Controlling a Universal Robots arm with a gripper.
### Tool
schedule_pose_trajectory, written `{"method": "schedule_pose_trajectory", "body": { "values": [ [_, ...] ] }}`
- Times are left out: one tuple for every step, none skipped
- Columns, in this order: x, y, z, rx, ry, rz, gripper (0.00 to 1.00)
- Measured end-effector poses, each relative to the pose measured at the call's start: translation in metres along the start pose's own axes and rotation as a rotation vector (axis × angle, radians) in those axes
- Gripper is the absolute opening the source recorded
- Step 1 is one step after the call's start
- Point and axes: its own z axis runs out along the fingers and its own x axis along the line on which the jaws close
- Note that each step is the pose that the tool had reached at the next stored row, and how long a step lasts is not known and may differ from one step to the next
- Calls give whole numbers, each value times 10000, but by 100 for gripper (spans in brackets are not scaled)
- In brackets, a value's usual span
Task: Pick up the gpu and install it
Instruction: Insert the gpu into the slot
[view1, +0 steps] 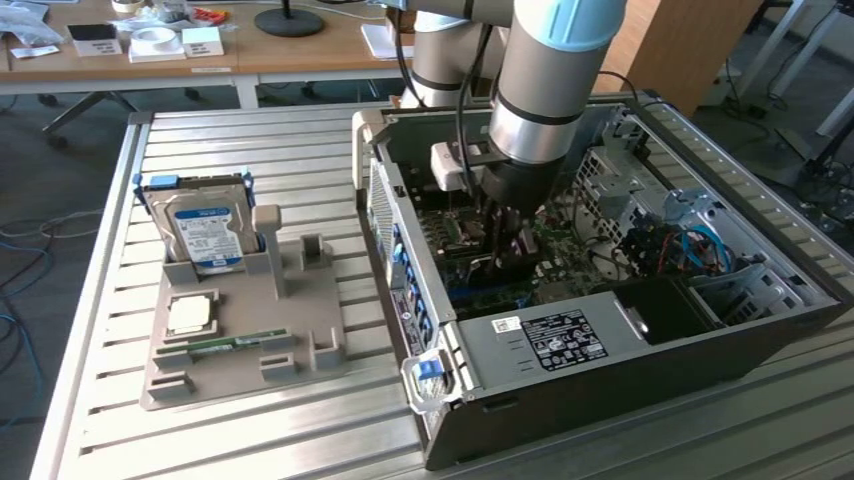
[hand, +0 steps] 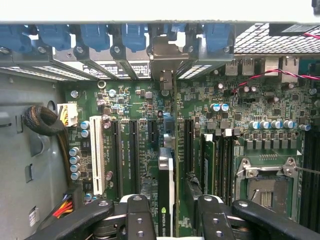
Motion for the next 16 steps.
{"method": "schedule_pose_trajectory", "body": {
  "values": [
    [0, 0, 14, -1, 0, 0, 40],
    [1, 1, 24, 0, 0, 0, 40],
    [1, 1, 26, -1, 1, 0, 40],
    [1, 1, 26, -1, 2, 0, 40],
    [1, 1, 26, -2, 2, 0, 40],
    [1, 1, 26, -1, 2, 0, 40],
    [1, 1, 26, -1, 1, 0, 40],
    [1, 1, 26, -1, 2, 0, 40],
    [1, 1, 27, -1, 1, 0, 40],
    [1, 1, 27, -1, 1, 0, 40],
    [1, 1, 27, -1, 1, 0, 40],
    [1, 1, 27, -1, 1, 0, 38],
    [1, 1, 27, 0, 1, 0, 38],
    [1, 1, 26, -1, 3, -1, 33],
    [1, 1, 26, -1, 2, -1, 27],
    [1, 1, 26, -1, 2, -1, 27]
  ]
}}
